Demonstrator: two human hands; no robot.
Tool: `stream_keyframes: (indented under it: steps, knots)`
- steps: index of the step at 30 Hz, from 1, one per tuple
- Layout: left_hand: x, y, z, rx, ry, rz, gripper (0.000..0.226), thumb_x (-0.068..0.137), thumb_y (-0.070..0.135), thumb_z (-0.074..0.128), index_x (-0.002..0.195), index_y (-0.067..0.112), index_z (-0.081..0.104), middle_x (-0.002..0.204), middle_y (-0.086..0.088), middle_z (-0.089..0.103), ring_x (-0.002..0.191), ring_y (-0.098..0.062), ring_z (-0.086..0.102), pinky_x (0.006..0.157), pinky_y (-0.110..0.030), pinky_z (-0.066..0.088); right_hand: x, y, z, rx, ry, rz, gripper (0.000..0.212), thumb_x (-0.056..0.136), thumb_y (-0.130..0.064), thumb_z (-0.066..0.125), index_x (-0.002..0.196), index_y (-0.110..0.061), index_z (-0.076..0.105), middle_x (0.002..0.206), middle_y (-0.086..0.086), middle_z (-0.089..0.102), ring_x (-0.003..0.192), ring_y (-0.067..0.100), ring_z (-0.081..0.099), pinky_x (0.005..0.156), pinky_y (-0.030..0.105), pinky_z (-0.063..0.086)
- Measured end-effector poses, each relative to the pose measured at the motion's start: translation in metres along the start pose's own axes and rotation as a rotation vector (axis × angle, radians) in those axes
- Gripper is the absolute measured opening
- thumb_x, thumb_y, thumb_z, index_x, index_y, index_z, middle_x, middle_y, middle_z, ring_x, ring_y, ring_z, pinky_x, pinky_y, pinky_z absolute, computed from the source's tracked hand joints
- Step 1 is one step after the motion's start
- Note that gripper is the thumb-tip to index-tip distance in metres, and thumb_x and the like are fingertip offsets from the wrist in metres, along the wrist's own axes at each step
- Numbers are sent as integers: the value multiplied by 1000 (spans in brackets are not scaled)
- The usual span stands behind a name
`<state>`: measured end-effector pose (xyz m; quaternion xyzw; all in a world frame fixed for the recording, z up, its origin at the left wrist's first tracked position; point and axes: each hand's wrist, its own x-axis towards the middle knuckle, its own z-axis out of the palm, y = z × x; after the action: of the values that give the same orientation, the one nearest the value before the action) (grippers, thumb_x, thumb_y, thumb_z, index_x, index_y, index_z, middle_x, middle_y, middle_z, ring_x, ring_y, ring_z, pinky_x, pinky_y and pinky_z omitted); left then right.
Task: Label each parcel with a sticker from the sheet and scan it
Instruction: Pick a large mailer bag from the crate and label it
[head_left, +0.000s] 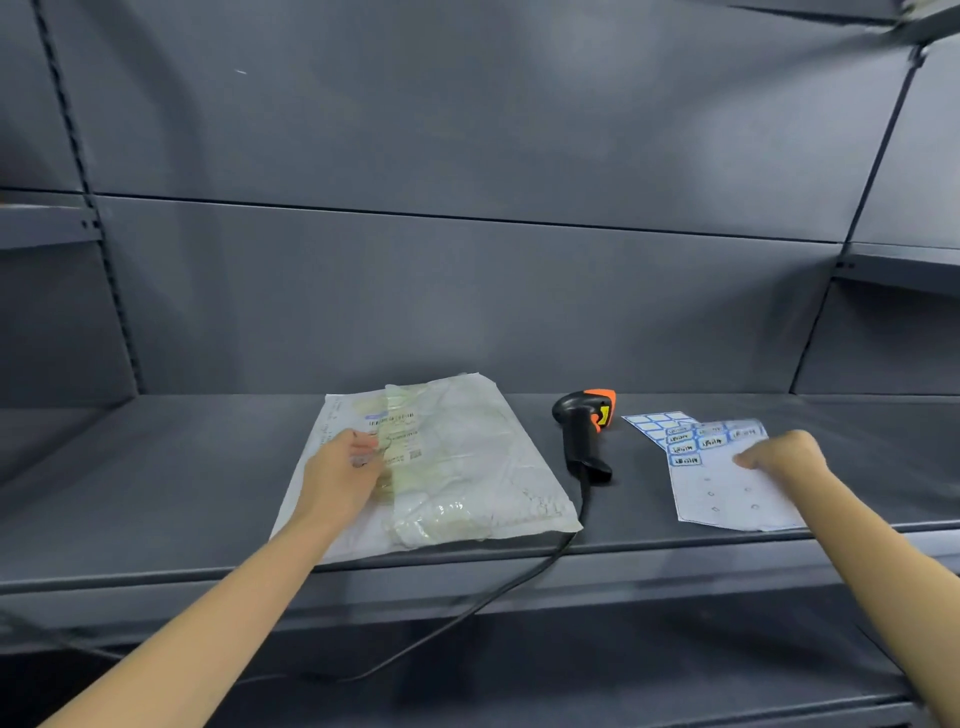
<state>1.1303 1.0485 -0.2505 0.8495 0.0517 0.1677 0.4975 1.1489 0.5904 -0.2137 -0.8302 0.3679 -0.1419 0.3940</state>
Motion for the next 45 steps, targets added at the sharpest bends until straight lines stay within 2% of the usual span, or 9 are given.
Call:
stream_keyframes:
  steps: [3,6,14,18,24,28,32,37,45]
  knots:
    - [-1,9,-5,-111,40,7,25,90,7,57,113,13,63,115,2,62,102,-12,54,86,-23,39,-28,-19,-8,193,122,-268,21,83,-2,61,102,7,63,82,16,56,78,28,51,66,32,41]
    - [-6,20,-10,-334,47,-1,19,90,16,62,108,19,64,111,5,65,103,-13,61,79,-21,45,-76,-50,-7,497,81,-451,21,84,-7,63,105,-8,59,105,12,64,92,26,59,84,43,51]
    - [-27,75,-21,-909,-391,-167,57,75,56,62,114,15,61,106,-7,72,89,-23,70,78,-35,55,-208,-99,56,826,-528,-554,30,82,-8,73,109,-12,59,99,4,74,82,17,72,67,30,58]
    - [-30,75,-34,-971,-392,-140,35,93,37,53,120,17,64,111,-6,71,98,-23,69,80,-36,57,-234,-101,86,719,-680,-566,37,84,-9,72,115,-14,53,103,4,73,90,23,71,81,42,58]
    - [-35,56,-45,-868,-299,-166,29,99,7,41,120,3,61,108,-12,71,92,-25,69,71,-32,57,-257,-99,110,289,-216,-1179,49,84,-16,70,130,-22,52,129,-11,46,119,3,36,98,5,22]
    - [-38,59,-42,-885,-304,-228,32,99,6,38,120,-1,60,105,-15,69,83,-24,65,59,-27,53,-274,-102,123,86,-210,-1485,27,85,-28,70,111,-19,70,115,-5,64,111,15,53,99,25,34]
    - [-40,62,-38,-905,-281,-296,33,100,7,34,122,-2,57,114,-20,65,84,-27,62,62,-30,48,-279,-107,131,-3,-210,-1495,22,87,-30,67,104,-17,72,104,-1,68,98,20,57,92,32,39]
    - [-41,58,-40,-957,-302,-333,33,100,8,34,120,-1,58,114,-20,66,89,-28,64,76,-35,50,-278,-108,134,-33,-162,-1476,18,92,-29,60,103,-20,70,102,-5,67,99,16,53,85,17,26]
    - [-38,51,-42,-960,-334,-325,32,98,4,33,110,-2,62,96,-14,73,76,-21,70,63,-28,56,-279,-105,134,-39,-152,-1525,18,95,-24,57,99,-14,71,95,0,68,90,21,58,82,33,43]
